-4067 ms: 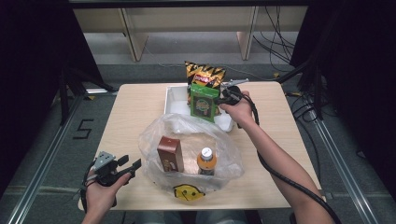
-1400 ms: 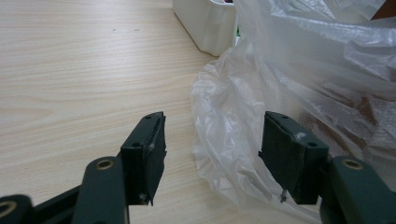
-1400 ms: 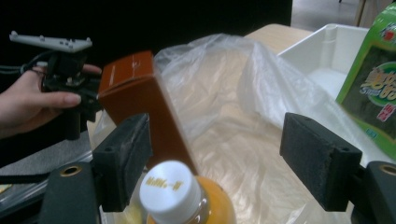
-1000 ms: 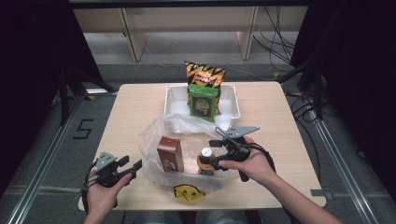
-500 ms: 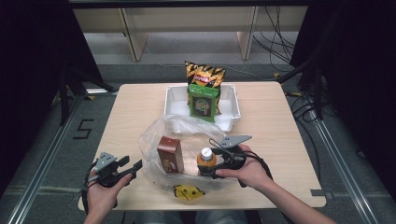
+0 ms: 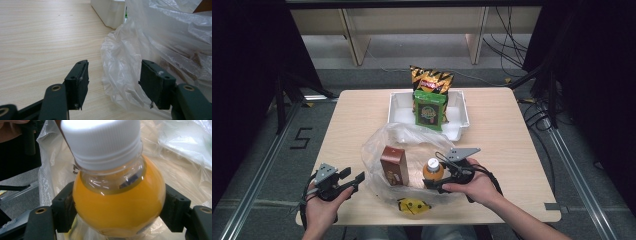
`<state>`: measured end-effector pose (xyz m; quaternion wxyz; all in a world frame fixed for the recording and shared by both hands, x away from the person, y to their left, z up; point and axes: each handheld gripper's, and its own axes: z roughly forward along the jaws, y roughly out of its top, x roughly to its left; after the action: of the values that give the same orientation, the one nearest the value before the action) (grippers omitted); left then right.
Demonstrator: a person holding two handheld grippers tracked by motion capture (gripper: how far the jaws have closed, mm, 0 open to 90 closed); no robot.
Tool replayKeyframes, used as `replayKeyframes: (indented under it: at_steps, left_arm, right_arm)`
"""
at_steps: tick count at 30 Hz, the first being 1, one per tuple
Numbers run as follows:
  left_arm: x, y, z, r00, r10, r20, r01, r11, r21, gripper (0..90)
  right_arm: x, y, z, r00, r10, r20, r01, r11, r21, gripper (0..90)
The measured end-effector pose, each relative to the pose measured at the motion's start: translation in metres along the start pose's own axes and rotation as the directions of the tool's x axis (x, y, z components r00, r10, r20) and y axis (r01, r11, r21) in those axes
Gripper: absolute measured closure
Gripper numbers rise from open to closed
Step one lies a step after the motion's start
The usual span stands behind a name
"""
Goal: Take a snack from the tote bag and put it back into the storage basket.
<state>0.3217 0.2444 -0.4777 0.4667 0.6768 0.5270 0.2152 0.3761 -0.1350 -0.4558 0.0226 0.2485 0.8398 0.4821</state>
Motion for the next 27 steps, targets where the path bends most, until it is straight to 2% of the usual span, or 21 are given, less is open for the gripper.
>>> replayKeyframes:
  at_steps: [8,10,11,13,15,17,27]
  left_arm:
    - [0.0,-0.0004,0.0005,1.0,-0.001,0.001,0.001,1.0,0.0,39.2]
    - [-0.0006,-0.0003,0.0003,1.0,0.0,0.0,0.0,1.0,-0.001,39.2]
    - [-0.0007,-0.0002,0.0003,1.0,-0.001,0.001,0.001,1.0,-0.002,39.2]
    - [-0.0009,-0.0002,0.0002,1.0,0.0,0.002,0.0,1.0,-0.002,39.2]
    - [-0.0009,-0.0003,0.0003,1.0,0.0,0.002,0.0,1.0,-0.001,39.2]
    - [-0.001,-0.0003,0.0004,1.0,0.001,0.002,-0.001,1.0,0.0,39.2]
    - [-0.0012,-0.0004,0.0005,1.0,-0.001,0.004,0.001,1.0,-0.001,39.3]
  right_arm:
    - [0.0004,0.0001,-0.001,1.0,-0.008,-0.001,0.008,1.0,-0.004,28.7]
    - [-0.001,-0.0002,-0.0015,0.9995,-0.032,0.007,0.032,0.999,-0.005,29.0]
    - [-0.0008,-0.0004,-0.0015,0.9994,-0.032,0.01,0.032,0.999,-0.007,29.1]
    - [0.0023,0.0003,-0.002,1.0,0.009,0.0,-0.009,1.0,-0.007,29.6]
    - [0.0006,0.0007,-0.0023,0.9996,-0.02,0.021,0.02,1.0,-0.024,30.1]
    - [0.0006,0.0014,-0.0035,0.9998,-0.019,0.01,0.019,1.0,-0.015,30.4]
    - [0.0003,0.0022,-0.004,0.9992,-0.026,0.028,0.027,0.999,-0.025,30.6]
